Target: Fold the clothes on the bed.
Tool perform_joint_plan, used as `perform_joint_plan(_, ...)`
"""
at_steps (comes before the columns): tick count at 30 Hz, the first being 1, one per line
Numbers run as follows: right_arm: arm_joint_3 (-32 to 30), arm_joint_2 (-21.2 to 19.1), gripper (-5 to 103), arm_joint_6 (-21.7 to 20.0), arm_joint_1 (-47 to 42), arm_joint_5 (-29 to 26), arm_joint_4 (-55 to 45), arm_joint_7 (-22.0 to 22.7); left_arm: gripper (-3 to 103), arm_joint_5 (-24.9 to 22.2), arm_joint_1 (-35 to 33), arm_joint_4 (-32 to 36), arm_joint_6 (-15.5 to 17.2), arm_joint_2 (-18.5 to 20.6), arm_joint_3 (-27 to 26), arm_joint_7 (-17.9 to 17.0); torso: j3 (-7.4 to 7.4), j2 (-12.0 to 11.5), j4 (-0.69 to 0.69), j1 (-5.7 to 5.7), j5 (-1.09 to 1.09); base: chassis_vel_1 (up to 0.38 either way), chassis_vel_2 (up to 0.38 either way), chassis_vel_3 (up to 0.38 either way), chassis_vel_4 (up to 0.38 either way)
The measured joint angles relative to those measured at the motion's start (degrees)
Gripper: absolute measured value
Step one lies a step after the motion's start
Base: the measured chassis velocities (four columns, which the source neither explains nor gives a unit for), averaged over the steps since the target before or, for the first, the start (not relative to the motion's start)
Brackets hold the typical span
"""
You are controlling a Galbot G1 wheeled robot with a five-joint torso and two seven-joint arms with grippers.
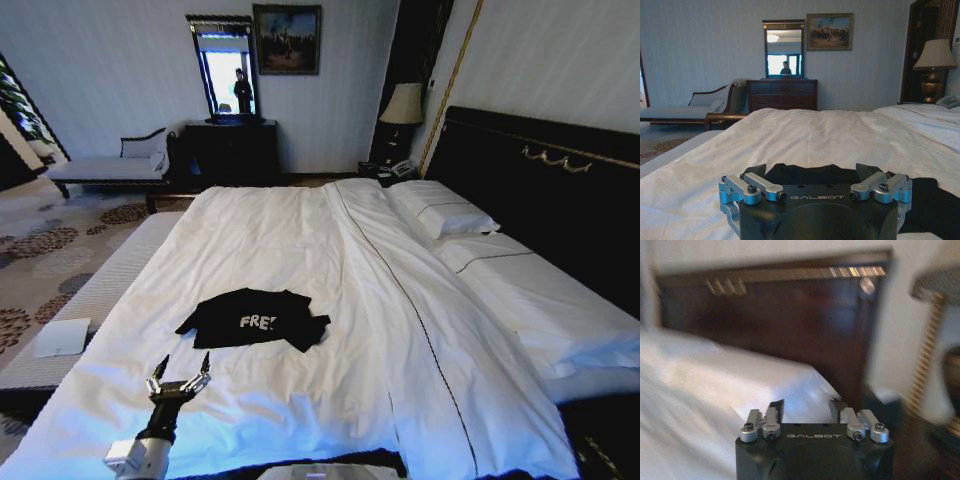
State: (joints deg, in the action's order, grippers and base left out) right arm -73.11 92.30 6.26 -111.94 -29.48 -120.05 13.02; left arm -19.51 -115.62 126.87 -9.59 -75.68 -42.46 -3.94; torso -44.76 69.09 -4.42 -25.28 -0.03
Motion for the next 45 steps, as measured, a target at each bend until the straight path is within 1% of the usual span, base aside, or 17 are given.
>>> perform_joint_plan(1, -0.23, -0.03, 58, 0.07, 0.35, -0.73, -2.30, -1.12, 100, 0.16, -0.04, 0.01, 0.03, -0.21, -0.09, -0.06, 0.00, 0.00, 0.00, 0.00, 0.01, 0.000, 0.000, 0.000, 0.000)
perform_joint_plan(2, -0.25, -0.13, 58, -0.05, 0.65, -0.98, -3.39, -1.53, 100, 0.31, -0.06, 0.06, 0.06, -0.33, -0.10, -0.06, 0.00, 0.00, -0.01, 0.00, 0.01, 0.000, 0.000, 0.000, 0.000)
perform_joint_plan(4, 0.14, -1.41, 69, -2.26, 1.81, -1.92, -6.53, -2.99, 100, 0.88, -0.22, 0.33, 0.14, -0.69, -0.14, -0.08, 0.00, 0.00, -0.01, 0.00, 0.00, 0.000, 0.000, 0.000, 0.000)
perform_joint_plan(5, 0.14, -1.41, 69, -2.26, 1.81, -1.92, -6.53, -2.99, 100, 0.88, -0.22, 0.33, 0.14, -0.69, -0.14, -0.08, 0.00, 0.00, -0.01, 0.00, 0.00, 0.000, 0.000, 0.000, 0.000)
perform_joint_plan(7, 2.48, -3.73, 80, -5.91, 3.42, -3.14, -8.97, -4.87, 100, 1.38, -0.51, 0.59, 0.23, -1.06, -0.19, -0.09, 0.00, 0.00, 0.00, 0.00, 0.01, 0.000, 0.000, 0.000, 0.000)
perform_joint_plan(8, 4.13, -4.74, 80, -6.90, 4.60, -2.94, -9.46, -5.38, 100, 1.58, -0.61, 0.65, 0.25, -1.19, -0.23, -0.09, 0.00, 0.00, 0.01, 0.00, 0.04, 0.000, 0.000, 0.000, 0.000)
perform_joint_plan(10, 8.86, -7.08, 90, -7.78, 7.15, -0.16, -9.85, -6.68, 100, 1.93, -0.86, 0.84, 0.28, -1.40, -0.29, -0.09, 0.00, -0.01, 0.02, 0.00, 0.03, 0.000, 0.000, 0.000, 0.000)
perform_joint_plan(11, 8.86, -7.08, 90, -7.78, 7.15, -0.16, -9.85, -6.68, 100, 1.93, -0.86, 0.84, 0.28, -1.40, -0.29, -0.09, 0.00, -0.01, 0.02, 0.00, 0.03, 0.000, 0.000, 0.000, 0.000)
perform_joint_plan(13, 13.11, -8.77, 98, -8.28, 8.91, 1.87, -9.61, -8.22, 100, 2.13, -1.13, 0.98, 0.33, -1.55, -0.35, -0.21, 0.00, 0.00, 0.03, 0.00, 0.03, 0.000, 0.000, 0.000, 0.000)
perform_joint_plan(15, 16.65, -10.40, 100, -8.40, 10.40, 3.80, -7.91, -9.99, 100, 2.70, -1.37, 0.98, 0.46, -1.79, -0.18, -0.58, 0.00, -0.01, 0.02, -0.01, 0.02, 0.000, 0.000, 0.000, 0.000)
perform_joint_plan(17, 17.65, -11.07, 100, -7.93, 10.80, 4.85, -7.01, -10.66, 100, 2.94, -1.41, 0.98, 0.48, -1.93, 0.00, -0.73, 0.00, 0.00, 0.02, 0.00, 0.03, 0.000, 0.000, 0.000, 0.000)
perform_joint_plan(21, 20.39, -14.64, 100, -3.29, 11.15, 10.29, -3.08, -14.59, 100, 2.91, -1.44, 1.05, 0.83, -2.18, 0.38, -1.31, 0.00, -0.01, 0.00, 0.00, 0.04, 0.000, 0.000, 0.000, 0.000)
perform_joint_plan(25, 22.37, -15.91, 100, -1.71, 11.20, 12.87, -1.67, -15.54, 100, 2.88, -1.33, 1.10, 0.94, -2.23, 0.03, -1.30, -0.01, -0.01, 0.00, 0.00, 0.03, 0.000, 0.000, 0.000, 0.000)
perform_joint_plan(33, 25.78, -13.68, 100, -2.72, 11.98, 16.62, -4.01, -15.42, 100, 0.60, -1.43, 0.03, 1.14, -2.89, -0.50, -1.18, 0.00, -0.01, 0.02, -0.01, 0.03, 0.000, 0.000, 0.000, 0.000)
perform_joint_plan(39, 25.94, -12.02, 100, -2.69, 10.05, 18.98, -5.28, -14.66, 100, 2.49, -0.26, 0.37, 2.15, -2.89, 3.05, -1.34, 0.00, 0.00, -0.01, 0.00, 0.02, 0.000, 0.000, 0.000, 0.000)
perform_joint_plan(42, 25.77, -11.08, 100, -2.69, 9.30, 19.57, -5.98, -14.34, 100, 4.83, 0.07, 0.51, 2.27, -2.95, 5.70, -1.81, 0.00, 0.00, 0.00, 0.00, 0.03, 0.000, 0.000, 0.000, 0.000)
perform_joint_plan(45, 25.78, -10.64, 100, -2.66, 8.84, 20.02, -6.15, -14.34, 100, 5.68, -0.06, 0.24, 2.10, -2.94, 6.39, -1.85, 0.00, -0.01, 0.00, -0.01, 0.02, 0.000, 0.000, 0.000, 0.000)
